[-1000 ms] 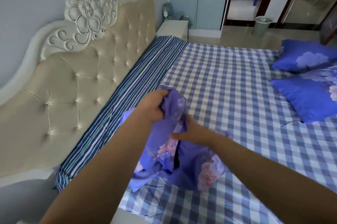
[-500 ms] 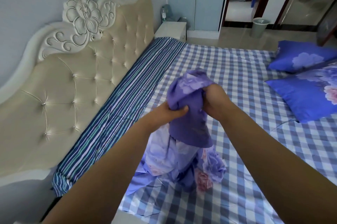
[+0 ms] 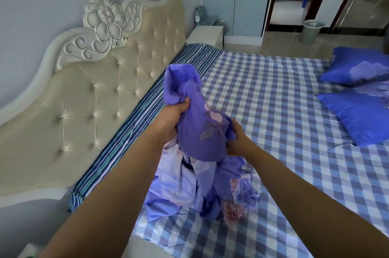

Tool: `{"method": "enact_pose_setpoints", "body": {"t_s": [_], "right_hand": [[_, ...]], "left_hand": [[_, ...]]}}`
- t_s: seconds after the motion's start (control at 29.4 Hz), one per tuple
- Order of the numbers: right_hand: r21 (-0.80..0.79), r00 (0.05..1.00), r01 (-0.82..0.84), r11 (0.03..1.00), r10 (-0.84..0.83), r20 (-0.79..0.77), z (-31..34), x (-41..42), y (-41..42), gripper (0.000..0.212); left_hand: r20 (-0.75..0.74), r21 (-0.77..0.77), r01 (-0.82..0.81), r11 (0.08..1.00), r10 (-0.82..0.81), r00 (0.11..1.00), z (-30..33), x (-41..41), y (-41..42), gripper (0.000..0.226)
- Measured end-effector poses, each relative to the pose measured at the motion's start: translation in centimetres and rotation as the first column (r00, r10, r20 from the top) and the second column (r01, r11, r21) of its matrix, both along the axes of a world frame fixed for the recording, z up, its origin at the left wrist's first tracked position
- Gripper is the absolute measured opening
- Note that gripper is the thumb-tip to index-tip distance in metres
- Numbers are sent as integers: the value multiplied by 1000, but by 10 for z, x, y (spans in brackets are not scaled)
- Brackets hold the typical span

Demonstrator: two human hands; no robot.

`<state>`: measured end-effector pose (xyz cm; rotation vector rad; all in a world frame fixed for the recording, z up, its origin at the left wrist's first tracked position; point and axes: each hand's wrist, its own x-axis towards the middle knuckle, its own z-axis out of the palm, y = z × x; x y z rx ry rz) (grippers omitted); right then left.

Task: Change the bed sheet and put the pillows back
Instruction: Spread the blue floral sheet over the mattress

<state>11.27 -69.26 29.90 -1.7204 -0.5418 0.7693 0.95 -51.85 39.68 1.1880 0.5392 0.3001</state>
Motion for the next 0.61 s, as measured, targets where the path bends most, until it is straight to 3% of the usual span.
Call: {"method": "enact_pose_setpoints", "body": {"t_s": [0.1,0.24,0.31,0.34,0.37,0.44,0.51,0.61], "right_hand": [[-177,995,-61,982,47,-83,-19,5,4,76],[-374,991,-111,921,75,-109,-25,19,7,31],[-345,1000,-22,938,21,-6,-18,31,5,26],[-307,995,52,950,-22,100,-12,41,5,29],[-269,973,127,955,-67,221,-1,51,3,28],[-155,908,232,960,-157,388,33,68,2,25],[-49,864,177,983,-132,486,72,76,5,23],[43,876,-15,999,-7,483,118,62,18,14]], "left_hand": [[34,-14,82,997,-81,996,28,-1,-2,20],[113,-29,102,994,-98,989,56,-7,8,26],[85,83,-30,996,23,996,60,-12,18,23],[23,245,-117,962,115,993,59,-15,26,24],[-50,455,-157,876,201,978,55,-19,36,22],[-221,758,-32,652,302,928,41,-26,53,28],[-280,798,20,602,341,897,29,-31,57,31],[-203,693,5,721,188,961,34,-23,25,23]]}}
